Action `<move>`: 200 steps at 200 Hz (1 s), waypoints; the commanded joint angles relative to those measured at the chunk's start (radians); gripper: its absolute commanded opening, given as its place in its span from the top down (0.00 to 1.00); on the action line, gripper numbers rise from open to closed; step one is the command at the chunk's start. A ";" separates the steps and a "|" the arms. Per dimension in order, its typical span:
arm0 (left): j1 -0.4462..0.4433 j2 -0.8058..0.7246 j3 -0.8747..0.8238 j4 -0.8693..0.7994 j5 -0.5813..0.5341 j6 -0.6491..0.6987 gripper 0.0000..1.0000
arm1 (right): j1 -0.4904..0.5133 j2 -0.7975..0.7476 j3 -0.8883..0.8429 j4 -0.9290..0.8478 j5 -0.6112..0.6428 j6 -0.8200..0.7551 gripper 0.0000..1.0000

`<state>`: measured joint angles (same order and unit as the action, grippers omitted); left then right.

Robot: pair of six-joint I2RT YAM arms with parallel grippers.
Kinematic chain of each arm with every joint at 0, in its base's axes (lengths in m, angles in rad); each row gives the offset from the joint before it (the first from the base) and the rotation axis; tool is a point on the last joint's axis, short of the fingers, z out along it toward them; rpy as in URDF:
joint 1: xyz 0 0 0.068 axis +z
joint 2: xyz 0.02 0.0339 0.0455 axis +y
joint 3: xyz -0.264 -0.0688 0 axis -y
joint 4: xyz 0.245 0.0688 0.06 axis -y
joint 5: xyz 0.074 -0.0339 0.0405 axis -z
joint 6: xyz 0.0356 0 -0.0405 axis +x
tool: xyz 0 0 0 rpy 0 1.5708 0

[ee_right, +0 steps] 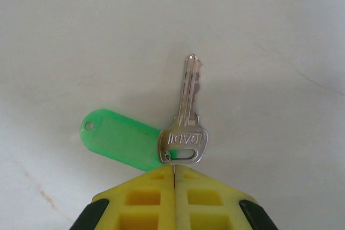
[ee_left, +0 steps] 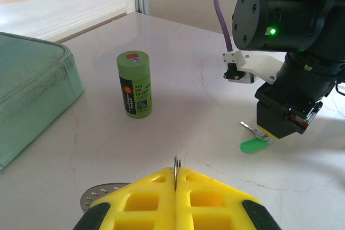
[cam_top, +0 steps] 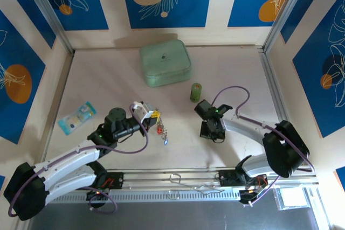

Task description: Put the keys on the keyring

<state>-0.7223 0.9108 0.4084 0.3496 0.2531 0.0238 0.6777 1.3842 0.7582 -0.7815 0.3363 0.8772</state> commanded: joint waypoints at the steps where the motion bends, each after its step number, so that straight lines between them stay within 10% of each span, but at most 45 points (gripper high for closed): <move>1: 0.000 -0.021 0.027 0.026 0.012 0.014 1.00 | 0.054 -0.014 0.044 -0.049 0.006 -0.062 1.00; 200: 0.001 -0.022 0.030 0.005 0.008 0.024 1.00 | 0.144 0.185 0.136 0.061 -0.187 -0.258 0.97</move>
<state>-0.7223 0.8928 0.4084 0.3275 0.2527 0.0345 0.8261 1.5509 0.8745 -0.7212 0.1989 0.6388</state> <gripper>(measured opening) 0.056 0.063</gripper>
